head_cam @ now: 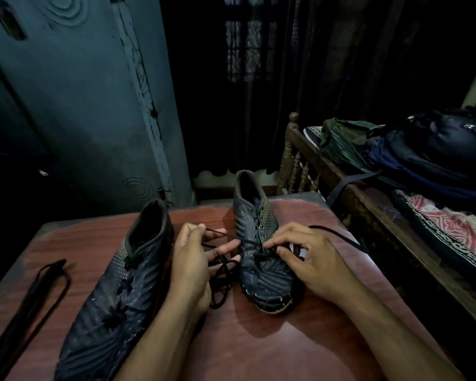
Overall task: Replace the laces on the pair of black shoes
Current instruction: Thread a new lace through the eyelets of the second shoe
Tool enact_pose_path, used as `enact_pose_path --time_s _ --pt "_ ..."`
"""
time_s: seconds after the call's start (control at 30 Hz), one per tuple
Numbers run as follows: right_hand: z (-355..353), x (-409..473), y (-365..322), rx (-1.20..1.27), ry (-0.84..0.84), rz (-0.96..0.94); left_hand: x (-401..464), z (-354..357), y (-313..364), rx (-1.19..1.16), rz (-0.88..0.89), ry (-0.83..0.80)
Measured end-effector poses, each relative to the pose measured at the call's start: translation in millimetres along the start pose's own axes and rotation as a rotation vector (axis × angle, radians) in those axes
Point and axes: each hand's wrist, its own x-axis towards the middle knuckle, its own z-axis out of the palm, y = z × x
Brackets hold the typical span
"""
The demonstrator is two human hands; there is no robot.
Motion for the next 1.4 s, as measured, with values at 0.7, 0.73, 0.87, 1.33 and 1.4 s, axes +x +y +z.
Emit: enact_pose_path --time_s 0.7,0.73,0.87,1.33,1.4 --pt "1.3 1.4 -2.5 0.056 -0.079 0.106 0.5 -7.8 -5.8 0.516 0.269 -0.38" --pt "1.2 1.1 -3.2 0.055 -0.081 0.107 -1.0 -6.7 -3.4 0.562 0.287 -0.362" --pt "0.2 1.2 -5.0 0.038 -0.054 0.103 -1.0 -10.0 3.9 0.783 0.384 -0.361" --pt "-3.9 1.7 -1.7 0.002 -0.133 0.078 12.0 -15.8 -2.6 1.124 0.73 -0.49" --pt "-4.4 1.8 -2.3 0.013 -0.145 0.078 12.6 -16.5 -3.6 1.185 0.769 -0.505"
